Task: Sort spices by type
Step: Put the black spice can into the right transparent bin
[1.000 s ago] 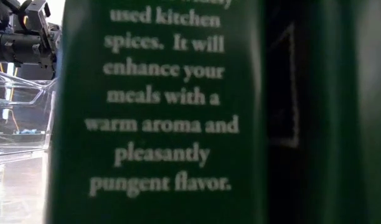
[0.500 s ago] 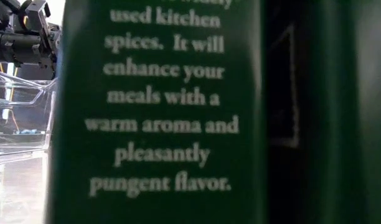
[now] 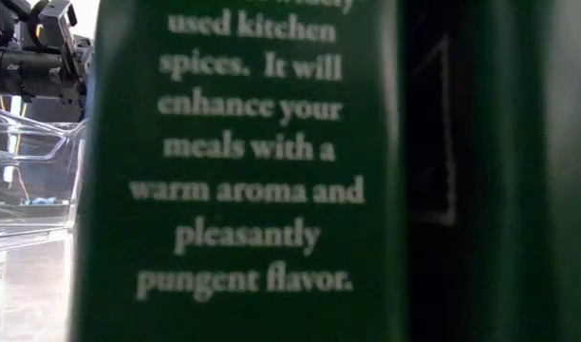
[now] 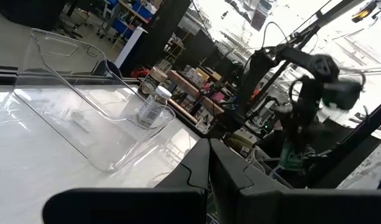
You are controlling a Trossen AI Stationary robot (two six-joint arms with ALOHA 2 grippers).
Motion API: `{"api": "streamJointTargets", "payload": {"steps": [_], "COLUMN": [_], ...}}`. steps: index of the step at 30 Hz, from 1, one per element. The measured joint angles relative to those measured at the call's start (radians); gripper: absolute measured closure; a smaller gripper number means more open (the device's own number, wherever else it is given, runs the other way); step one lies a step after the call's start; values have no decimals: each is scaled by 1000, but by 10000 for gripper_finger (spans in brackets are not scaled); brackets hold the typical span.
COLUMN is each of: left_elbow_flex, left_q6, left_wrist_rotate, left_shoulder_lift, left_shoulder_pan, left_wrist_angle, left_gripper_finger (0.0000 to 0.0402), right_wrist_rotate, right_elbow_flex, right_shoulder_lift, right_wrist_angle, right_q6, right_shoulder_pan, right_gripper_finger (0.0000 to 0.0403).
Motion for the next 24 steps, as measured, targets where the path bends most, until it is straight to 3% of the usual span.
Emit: {"api": "streamJointTargets", "payload": {"steps": [3, 6, 15, 24], "left_elbow_flex": [0, 0, 0, 0], "left_q6": [0, 0, 0, 0], "left_wrist_rotate": [0, 0, 0, 0], "left_shoulder_lift": [0, 0, 0, 0], "left_shoulder_pan": [0, 0, 0, 0], "left_wrist_angle": [0, 0, 0, 0], "left_gripper_finger": [402, 402, 401, 401], "right_wrist_rotate": [-68, -67, 32, 149], "right_elbow_flex": [-51, -113, -227, -253], "right_shoulder_lift": [43, 46, 17, 16], "right_wrist_angle": [7, 8, -8, -40], "right_q6": [0, 4, 48, -60], "right_shoulder_pan": [33, 43, 14, -26], "right_gripper_finger": [287, 287, 287, 287]}}
